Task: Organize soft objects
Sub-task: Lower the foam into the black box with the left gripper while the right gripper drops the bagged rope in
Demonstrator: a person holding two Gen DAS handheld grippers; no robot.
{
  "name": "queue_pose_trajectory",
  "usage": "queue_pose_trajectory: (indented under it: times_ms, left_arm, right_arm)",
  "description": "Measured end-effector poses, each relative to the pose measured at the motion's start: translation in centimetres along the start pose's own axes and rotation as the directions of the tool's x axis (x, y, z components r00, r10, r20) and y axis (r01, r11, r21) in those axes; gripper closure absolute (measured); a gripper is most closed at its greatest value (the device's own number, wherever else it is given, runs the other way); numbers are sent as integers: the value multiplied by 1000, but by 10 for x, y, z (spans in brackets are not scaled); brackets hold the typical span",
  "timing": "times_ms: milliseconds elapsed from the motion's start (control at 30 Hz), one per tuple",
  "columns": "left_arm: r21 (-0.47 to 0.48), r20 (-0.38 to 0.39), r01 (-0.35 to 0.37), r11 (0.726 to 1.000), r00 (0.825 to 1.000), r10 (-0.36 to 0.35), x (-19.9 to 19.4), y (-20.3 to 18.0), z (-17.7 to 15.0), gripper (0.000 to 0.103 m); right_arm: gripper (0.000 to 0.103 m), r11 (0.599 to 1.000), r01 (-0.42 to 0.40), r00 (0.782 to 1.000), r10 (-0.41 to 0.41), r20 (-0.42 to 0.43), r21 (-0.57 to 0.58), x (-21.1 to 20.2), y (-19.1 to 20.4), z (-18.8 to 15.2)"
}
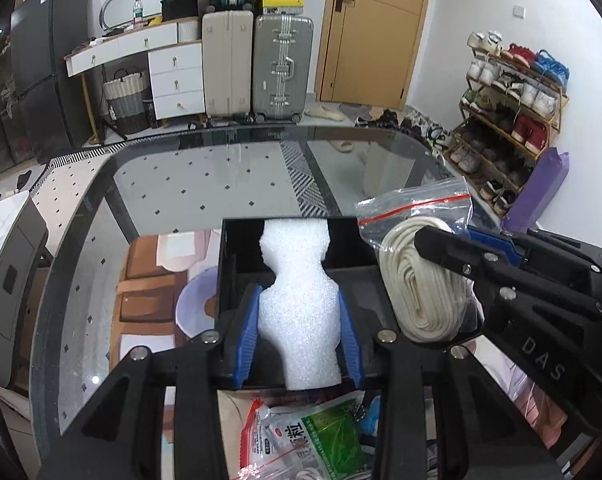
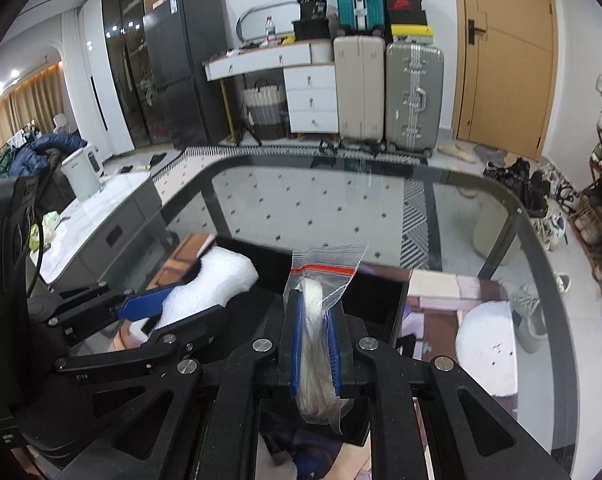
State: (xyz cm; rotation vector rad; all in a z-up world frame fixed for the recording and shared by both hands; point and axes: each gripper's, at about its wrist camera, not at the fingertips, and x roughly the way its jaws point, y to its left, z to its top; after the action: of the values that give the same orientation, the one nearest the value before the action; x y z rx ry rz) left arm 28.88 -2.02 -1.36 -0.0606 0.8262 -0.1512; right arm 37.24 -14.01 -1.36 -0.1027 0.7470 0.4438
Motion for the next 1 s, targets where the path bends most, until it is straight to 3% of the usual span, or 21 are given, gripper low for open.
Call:
queue_pose_trajectory:
  times_ms: [333, 767, 1000]
  left_arm:
    - [-7, -101, 21, 1000, 995, -21, 9, -4, -9, 68]
    - [-6, -115, 25, 1000, 993, -26, 4, -2, -14, 67]
    - [5, -114, 9, 1000, 993, -8, 1, -2, -15, 66]
  right_arm:
    - [92, 1000, -7, 997, 9, -75, 20, 13, -13, -13]
    - [92, 1000, -27, 991, 28, -131, 7, 24, -13, -19]
    - [87, 996, -91, 986, 93, -139, 23, 25, -12, -22]
